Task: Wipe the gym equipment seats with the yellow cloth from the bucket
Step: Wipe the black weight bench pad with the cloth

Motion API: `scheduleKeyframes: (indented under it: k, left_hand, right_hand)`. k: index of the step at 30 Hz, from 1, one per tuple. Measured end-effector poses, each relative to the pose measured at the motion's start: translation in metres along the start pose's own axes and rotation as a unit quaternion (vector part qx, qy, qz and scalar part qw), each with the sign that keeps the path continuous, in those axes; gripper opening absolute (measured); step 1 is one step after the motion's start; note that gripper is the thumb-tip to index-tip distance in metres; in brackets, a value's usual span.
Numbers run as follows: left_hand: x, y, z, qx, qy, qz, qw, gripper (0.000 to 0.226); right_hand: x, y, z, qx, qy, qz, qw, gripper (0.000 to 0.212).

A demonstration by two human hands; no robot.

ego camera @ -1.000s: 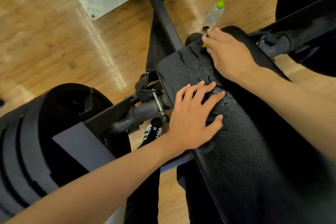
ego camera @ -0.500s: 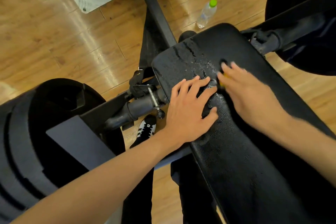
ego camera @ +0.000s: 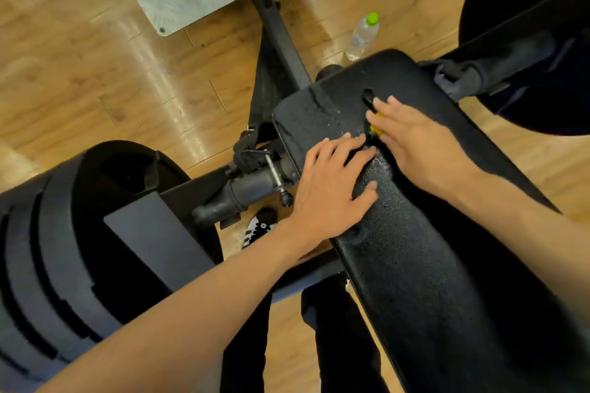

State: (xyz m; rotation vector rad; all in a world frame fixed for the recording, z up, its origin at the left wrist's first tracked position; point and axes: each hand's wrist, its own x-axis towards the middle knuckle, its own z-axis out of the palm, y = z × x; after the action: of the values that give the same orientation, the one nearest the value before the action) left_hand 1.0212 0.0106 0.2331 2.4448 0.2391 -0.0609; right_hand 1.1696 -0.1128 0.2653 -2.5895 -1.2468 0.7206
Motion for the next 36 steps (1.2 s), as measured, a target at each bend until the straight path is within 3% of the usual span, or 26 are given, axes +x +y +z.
scheduleKeyframes:
  k: [7,13,21,30,36]
  left_hand:
    - [0.002,0.008,-0.008,0.017,-0.038,-0.007,0.999,0.055]
    - [-0.028,0.047,-0.017,0.014,0.021,-0.087,0.996,0.054]
    - [-0.055,0.074,-0.009,0.042,-0.066,0.094,0.993,0.055]
    - [-0.062,0.064,-0.002,0.007,-0.061,0.099,0.993,0.061]
    - [-0.060,0.064,-0.003,-0.028,-0.064,0.090,0.993,0.066]
  right_hand:
    - [-0.023,0.004,0.005,0.012,0.051,0.020,0.998,0.039]
    - [-0.021,0.005,0.002,0.035,0.030,0.026,0.999,0.041]
    - [-0.035,0.006,-0.005,0.033,0.021,0.008,0.999,0.044]
    - [-0.126,0.018,-0.028,-0.005,-0.008,-0.064,0.998,0.045]
    - [0.000,0.009,0.003,-0.029,-0.042,-0.130,0.990,0.043]
